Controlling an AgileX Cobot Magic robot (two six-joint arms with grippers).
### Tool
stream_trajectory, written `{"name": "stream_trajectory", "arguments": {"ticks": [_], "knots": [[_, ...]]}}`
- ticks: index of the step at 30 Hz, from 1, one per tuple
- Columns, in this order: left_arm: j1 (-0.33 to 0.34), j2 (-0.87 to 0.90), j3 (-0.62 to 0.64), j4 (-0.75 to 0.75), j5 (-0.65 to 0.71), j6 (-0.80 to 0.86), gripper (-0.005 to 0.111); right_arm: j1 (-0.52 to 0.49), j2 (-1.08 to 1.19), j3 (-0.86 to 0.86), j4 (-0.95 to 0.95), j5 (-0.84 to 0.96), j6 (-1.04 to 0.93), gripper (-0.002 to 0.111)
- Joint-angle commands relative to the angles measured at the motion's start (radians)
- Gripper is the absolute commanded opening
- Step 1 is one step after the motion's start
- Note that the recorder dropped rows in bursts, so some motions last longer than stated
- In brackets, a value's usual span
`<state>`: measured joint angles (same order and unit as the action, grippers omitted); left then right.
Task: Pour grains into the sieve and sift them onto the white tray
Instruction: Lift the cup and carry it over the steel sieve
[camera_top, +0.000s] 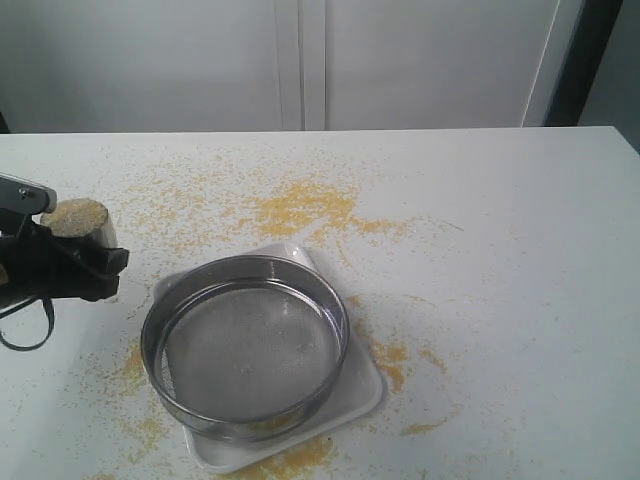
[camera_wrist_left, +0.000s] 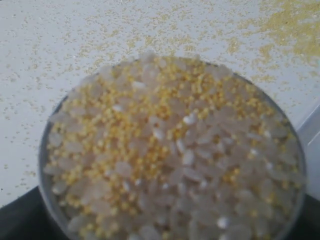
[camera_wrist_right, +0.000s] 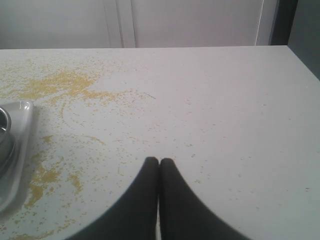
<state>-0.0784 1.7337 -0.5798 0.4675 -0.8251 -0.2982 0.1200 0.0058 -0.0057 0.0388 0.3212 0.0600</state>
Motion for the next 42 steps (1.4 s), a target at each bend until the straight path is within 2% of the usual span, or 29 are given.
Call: {"name": "stream_trajectory", "arguments": {"ticks": [1, 4, 7, 15, 23, 28, 34, 42], "knots": [[-0.011, -0.116, -0.002, 0.093, 0.059, -0.08, 0.0, 0.002, -0.006, 0.006, -0.006, -0.009, 0.005, 0.0], [-0.069, -0.228, -0.002, 0.122, 0.236, -0.08, 0.0, 0.002, -0.006, 0.006, -0.006, -0.009, 0.005, 0.0], [-0.118, -0.296, -0.002, 0.124, 0.307, -0.099, 0.0, 0.002, -0.006, 0.006, -0.006, -0.009, 0.005, 0.0], [-0.201, -0.416, -0.002, 0.155, 0.364, -0.246, 0.0, 0.002, -0.006, 0.006, -0.006, -0.009, 0.005, 0.0], [-0.323, -0.482, -0.002, 0.166, 0.5, -0.251, 0.0, 0.002, -0.006, 0.006, -0.008, -0.009, 0.005, 0.0], [-0.379, -0.482, -0.002, 0.169, 0.533, -0.251, 0.0, 0.002, -0.006, 0.006, -0.008, -0.009, 0.005, 0.0], [-0.413, -0.482, -0.002, 0.172, 0.553, -0.244, 0.0, 0.002, -0.006, 0.006, -0.008, -0.009, 0.005, 0.0], [-0.413, -0.469, -0.002, 0.225, 0.624, -0.246, 0.0, 0.002, -0.006, 0.006, -0.006, -0.009, 0.005, 0.0]]}}
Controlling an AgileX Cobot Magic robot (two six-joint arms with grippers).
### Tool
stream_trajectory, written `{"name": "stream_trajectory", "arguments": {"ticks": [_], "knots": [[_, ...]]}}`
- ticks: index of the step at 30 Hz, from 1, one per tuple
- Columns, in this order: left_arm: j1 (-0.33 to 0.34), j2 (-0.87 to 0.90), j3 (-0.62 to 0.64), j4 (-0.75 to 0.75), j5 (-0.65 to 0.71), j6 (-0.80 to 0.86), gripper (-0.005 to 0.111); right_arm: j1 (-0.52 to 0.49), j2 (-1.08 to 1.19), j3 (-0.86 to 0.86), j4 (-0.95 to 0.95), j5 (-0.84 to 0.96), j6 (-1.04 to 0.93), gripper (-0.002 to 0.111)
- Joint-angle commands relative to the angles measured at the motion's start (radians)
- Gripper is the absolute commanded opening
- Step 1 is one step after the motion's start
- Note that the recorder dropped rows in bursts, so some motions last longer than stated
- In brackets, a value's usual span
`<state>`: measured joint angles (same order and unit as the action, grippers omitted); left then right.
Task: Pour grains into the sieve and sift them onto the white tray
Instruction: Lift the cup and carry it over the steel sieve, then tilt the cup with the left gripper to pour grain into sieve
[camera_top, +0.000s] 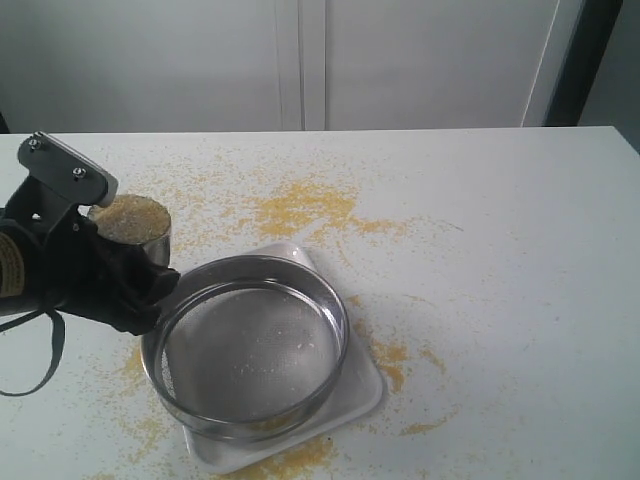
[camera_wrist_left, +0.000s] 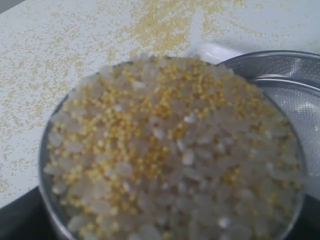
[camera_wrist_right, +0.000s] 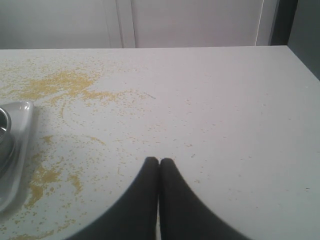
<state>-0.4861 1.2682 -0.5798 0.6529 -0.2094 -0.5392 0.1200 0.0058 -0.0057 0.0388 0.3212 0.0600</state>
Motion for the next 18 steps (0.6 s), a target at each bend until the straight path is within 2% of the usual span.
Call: {"name": "stream_trajectory", "arguments": {"ticks": [1, 9, 18], "knots": [[-0.006, 0.005, -0.002, 0.039, 0.014, -0.005, 0.0, 0.002, -0.006, 0.006, -0.006, -0.009, 0.005, 0.0], [-0.008, 0.057, -0.018, 0.044, -0.014, -0.007, 0.0, 0.002, -0.006, 0.006, -0.006, -0.009, 0.005, 0.0], [-0.112, 0.112, -0.09, 0.089, 0.084, 0.001, 0.0, 0.002, -0.006, 0.006, -0.008, -0.009, 0.005, 0.0]]}}
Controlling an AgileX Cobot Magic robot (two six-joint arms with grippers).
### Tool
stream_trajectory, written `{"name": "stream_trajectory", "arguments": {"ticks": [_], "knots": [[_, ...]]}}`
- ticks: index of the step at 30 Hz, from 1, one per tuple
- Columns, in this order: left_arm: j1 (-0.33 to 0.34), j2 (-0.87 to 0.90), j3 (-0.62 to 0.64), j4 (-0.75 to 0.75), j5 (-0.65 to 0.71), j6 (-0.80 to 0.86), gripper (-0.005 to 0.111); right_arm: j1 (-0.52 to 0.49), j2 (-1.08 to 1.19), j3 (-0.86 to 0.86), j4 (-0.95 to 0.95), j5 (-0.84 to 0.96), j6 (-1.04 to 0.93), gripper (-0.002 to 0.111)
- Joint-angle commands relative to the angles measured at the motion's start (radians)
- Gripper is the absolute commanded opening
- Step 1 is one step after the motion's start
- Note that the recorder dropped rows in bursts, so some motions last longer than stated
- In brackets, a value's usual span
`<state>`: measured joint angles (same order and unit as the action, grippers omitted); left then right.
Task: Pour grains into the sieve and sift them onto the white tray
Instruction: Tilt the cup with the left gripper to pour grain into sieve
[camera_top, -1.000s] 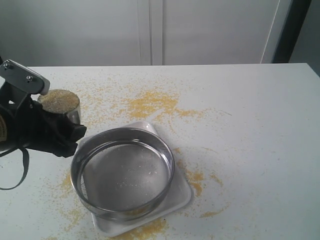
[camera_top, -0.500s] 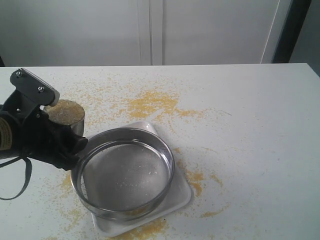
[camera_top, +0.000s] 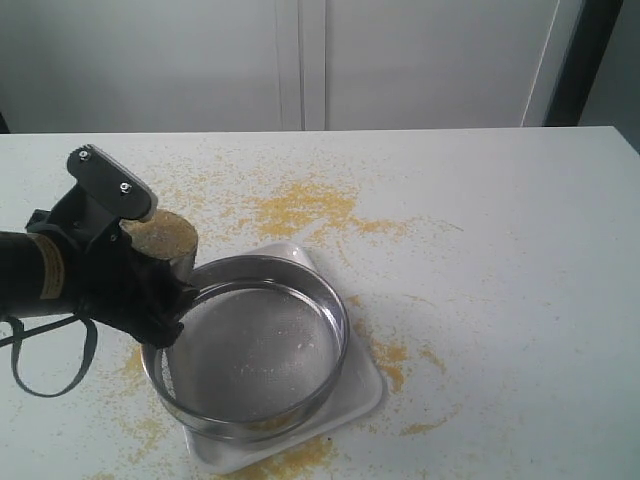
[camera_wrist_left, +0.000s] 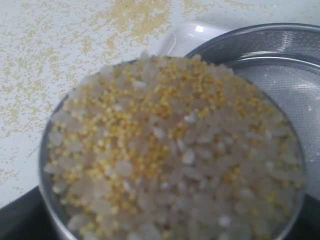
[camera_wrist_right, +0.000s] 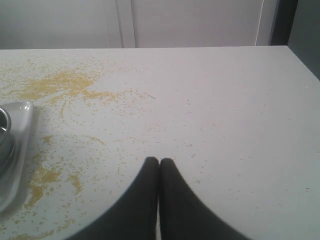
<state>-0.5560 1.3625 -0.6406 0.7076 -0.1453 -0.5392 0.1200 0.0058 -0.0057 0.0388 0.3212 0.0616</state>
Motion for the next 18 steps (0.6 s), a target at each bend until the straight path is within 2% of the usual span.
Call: {"name": "stream_trajectory", "arguments": {"ticks": [1, 7, 14, 18], "knots": [[-0.046, 0.025, -0.033, 0.034, 0.022, 0.001, 0.0, 0.002, -0.006, 0.006, -0.008, -0.009, 0.003, 0.0], [-0.048, 0.069, -0.052, 0.034, 0.014, 0.001, 0.0, 0.002, -0.006, 0.006, -0.008, -0.009, 0.003, 0.0], [-0.057, 0.135, -0.107, 0.05, 0.091, 0.007, 0.0, 0.002, -0.006, 0.006, -0.008, -0.009, 0.003, 0.0], [-0.057, 0.145, -0.112, 0.056, 0.089, 0.02, 0.0, 0.002, -0.006, 0.006, -0.008, -0.009, 0.003, 0.0]]}}
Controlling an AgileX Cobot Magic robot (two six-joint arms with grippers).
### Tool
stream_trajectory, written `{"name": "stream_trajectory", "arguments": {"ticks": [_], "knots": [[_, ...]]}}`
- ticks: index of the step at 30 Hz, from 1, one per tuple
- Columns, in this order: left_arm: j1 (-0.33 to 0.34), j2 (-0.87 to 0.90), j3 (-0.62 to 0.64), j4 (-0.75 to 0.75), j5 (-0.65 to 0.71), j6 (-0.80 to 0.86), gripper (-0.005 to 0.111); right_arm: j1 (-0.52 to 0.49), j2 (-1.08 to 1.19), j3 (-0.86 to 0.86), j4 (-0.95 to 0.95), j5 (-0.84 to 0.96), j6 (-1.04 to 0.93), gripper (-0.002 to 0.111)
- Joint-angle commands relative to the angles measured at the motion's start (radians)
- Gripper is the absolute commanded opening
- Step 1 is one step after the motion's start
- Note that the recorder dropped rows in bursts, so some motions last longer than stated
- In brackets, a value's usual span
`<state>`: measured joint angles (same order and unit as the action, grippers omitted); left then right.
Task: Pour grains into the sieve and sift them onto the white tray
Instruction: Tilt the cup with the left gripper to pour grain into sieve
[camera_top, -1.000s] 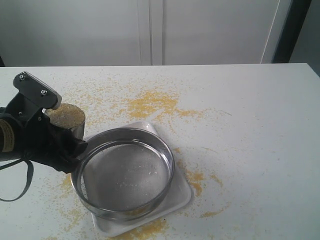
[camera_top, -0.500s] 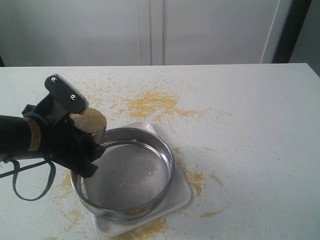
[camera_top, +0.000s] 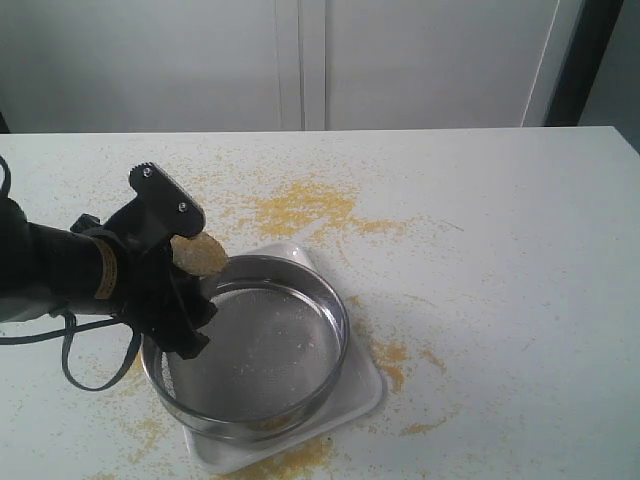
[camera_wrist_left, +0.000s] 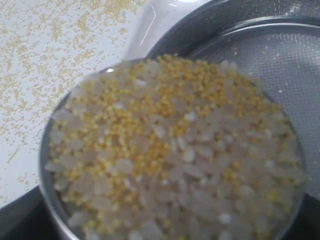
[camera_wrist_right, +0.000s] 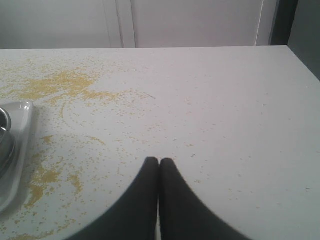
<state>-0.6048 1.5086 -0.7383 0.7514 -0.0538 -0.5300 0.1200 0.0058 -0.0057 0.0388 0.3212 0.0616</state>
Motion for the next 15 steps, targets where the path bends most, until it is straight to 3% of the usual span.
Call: {"name": "stream_trajectory", "arguments": {"ticks": [1, 9, 15], "knots": [[-0.008, -0.001, -0.014, 0.02, -0.002, 0.011, 0.0, 0.002, -0.006, 0.006, -0.008, -0.009, 0.003, 0.0], [-0.069, -0.001, -0.032, 0.073, 0.054, 0.013, 0.0, 0.002, -0.006, 0.006, -0.008, -0.009, 0.003, 0.0], [-0.075, -0.001, -0.053, 0.073, 0.1, 0.013, 0.0, 0.002, -0.006, 0.006, -0.006, -0.009, 0.003, 0.0]]}}
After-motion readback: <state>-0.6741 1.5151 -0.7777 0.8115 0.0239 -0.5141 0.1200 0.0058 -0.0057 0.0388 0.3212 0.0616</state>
